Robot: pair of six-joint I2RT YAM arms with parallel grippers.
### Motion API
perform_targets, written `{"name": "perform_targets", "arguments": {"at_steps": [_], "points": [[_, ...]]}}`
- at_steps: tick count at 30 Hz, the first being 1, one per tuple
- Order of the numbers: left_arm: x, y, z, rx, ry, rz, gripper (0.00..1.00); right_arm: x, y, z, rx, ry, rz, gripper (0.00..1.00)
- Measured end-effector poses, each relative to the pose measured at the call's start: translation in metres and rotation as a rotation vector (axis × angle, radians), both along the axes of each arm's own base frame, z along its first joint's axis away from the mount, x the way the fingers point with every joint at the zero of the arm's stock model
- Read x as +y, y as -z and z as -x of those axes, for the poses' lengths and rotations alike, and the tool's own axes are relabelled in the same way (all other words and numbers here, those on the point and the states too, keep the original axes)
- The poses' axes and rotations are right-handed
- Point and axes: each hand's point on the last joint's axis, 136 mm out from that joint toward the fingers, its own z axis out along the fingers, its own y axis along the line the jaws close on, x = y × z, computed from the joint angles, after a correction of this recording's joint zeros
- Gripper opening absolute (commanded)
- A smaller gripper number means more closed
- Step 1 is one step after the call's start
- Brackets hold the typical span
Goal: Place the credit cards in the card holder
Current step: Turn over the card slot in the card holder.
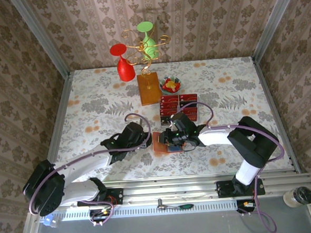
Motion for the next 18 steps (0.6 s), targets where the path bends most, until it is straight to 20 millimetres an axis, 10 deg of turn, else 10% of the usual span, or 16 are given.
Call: {"name": "perform_targets", "arguments": {"at_steps": [18], "points": [[-0.021,0.033,0.010,0.074,0.064,-0.098,0.65,-0.007,0.017,0.001,0.037,0.024,0.034,0.21]]}}
